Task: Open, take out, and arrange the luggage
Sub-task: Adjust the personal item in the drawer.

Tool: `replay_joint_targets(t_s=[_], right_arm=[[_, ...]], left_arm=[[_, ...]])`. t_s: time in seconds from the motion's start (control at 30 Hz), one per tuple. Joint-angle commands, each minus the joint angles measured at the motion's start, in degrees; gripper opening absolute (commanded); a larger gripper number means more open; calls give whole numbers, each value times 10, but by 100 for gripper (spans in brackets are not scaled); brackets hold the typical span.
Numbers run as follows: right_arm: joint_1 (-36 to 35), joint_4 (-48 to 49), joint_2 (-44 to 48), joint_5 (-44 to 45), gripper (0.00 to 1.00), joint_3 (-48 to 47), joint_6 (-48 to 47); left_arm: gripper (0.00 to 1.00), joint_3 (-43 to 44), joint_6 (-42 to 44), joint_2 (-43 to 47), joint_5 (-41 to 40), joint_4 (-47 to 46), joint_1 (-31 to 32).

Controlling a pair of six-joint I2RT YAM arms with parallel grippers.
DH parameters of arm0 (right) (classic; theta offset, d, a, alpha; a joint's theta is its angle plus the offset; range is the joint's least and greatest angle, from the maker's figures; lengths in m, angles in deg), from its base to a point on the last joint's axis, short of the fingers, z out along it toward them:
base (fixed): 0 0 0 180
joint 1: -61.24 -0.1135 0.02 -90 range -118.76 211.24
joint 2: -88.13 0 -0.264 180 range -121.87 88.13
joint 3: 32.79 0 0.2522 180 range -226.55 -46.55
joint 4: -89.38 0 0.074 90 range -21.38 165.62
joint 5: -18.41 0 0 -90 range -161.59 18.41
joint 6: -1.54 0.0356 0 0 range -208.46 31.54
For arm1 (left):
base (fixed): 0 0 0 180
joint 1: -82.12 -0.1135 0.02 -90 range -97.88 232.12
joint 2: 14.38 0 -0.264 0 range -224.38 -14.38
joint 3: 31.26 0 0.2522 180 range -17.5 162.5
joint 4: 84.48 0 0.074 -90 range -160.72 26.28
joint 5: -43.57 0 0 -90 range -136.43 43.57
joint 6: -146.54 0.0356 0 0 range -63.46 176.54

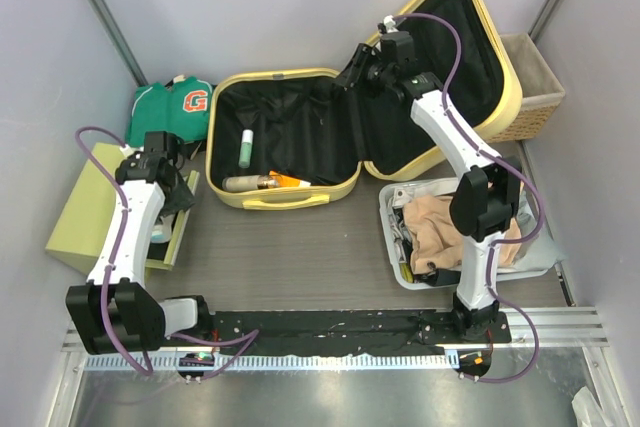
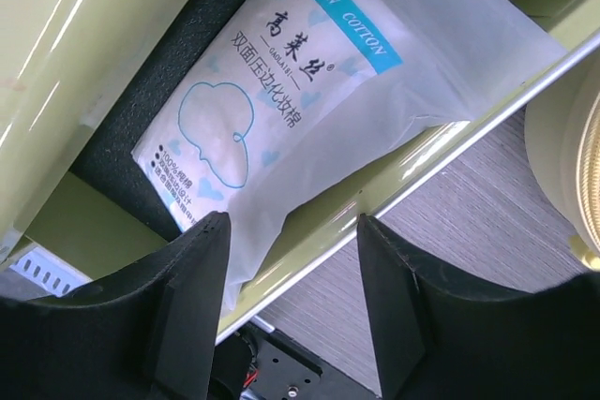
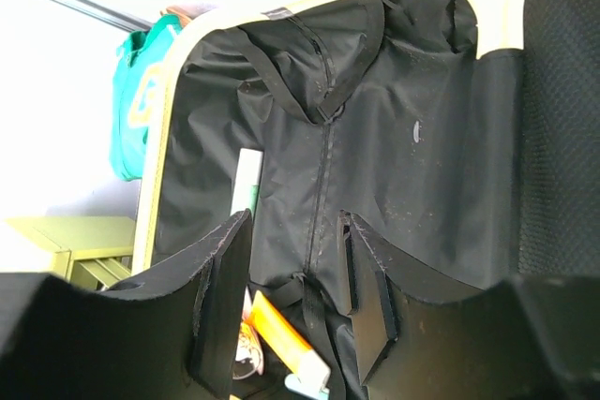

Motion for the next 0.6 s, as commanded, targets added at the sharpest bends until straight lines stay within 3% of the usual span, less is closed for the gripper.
replay_joint_targets(t_s=[0.0, 0.23, 0.57], right_arm=[[11, -9, -9, -18, 49, -39, -9], [18, -24, -30, -33, 49, -71, -10], [24, -28, -28, -46, 50, -72, -24]], left_arm=[[61, 14, 5, 24, -36, 22, -9], [68, 1, 7, 78, -27, 8, -10], [55, -6, -6, 24, -37, -2, -40]])
